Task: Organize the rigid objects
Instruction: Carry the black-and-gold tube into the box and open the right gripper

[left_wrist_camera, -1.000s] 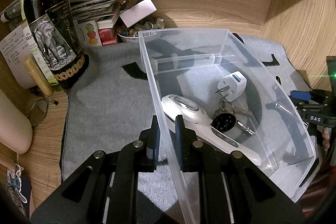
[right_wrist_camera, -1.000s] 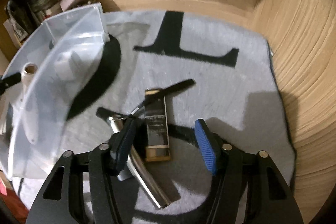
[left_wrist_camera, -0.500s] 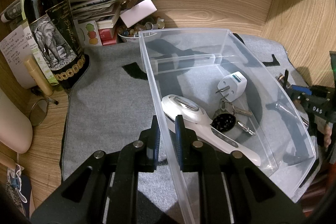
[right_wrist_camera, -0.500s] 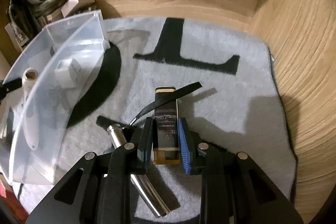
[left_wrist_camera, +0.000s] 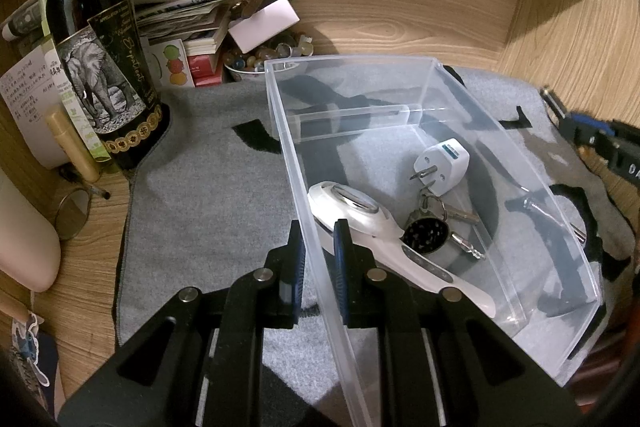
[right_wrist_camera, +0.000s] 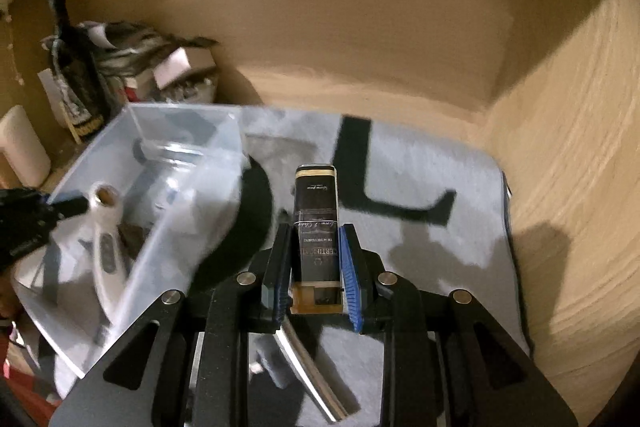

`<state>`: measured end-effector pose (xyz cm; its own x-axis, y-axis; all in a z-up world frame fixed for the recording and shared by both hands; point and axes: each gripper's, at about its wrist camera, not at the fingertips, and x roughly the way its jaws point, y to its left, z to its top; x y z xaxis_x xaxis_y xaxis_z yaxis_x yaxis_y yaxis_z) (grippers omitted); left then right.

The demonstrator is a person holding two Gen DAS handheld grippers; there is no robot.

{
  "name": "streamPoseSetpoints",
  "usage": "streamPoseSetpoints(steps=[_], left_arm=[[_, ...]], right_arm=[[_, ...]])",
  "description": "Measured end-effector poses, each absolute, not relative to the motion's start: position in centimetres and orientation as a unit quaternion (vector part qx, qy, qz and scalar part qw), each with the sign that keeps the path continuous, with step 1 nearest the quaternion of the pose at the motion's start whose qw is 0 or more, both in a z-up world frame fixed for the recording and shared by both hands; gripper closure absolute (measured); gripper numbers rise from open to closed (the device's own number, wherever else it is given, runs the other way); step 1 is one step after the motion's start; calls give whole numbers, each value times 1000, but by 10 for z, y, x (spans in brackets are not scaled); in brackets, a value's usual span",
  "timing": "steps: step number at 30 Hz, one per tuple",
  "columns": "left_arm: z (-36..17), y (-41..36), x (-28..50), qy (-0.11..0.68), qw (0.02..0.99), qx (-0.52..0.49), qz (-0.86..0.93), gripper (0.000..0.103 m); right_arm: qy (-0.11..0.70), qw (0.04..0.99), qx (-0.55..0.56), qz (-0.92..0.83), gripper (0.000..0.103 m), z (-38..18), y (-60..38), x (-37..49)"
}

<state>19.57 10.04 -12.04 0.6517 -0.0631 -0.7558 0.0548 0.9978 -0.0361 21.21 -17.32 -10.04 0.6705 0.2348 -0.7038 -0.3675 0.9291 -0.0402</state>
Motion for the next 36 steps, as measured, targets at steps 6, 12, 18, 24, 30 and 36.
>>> streamPoseSetpoints(steps=[6, 12, 18, 24, 30, 36], left_arm=[[-120, 100, 195, 414, 909, -5, -33, 89], [-120, 100, 195, 414, 910, -8, -35, 89], [-120, 99, 195, 413, 910, -6, -38, 88], [-120, 100, 194, 411, 910, -9, -42, 88], [-120, 100, 193, 411, 911, -11, -44, 87], [-120, 100, 193, 411, 911, -11, -44, 87]], right_arm=[[342, 912, -100, 203, 81, -83, -144, 207], [333, 904, -108, 244, 81, -77, -112, 204], [338, 890, -127, 279, 81, -84, -78, 198], [365, 868, -156, 299, 81, -99, -52, 201], [397, 849, -178, 299, 81, -118, -40, 209], [411, 840, -188, 300, 81, -126, -35, 213]])
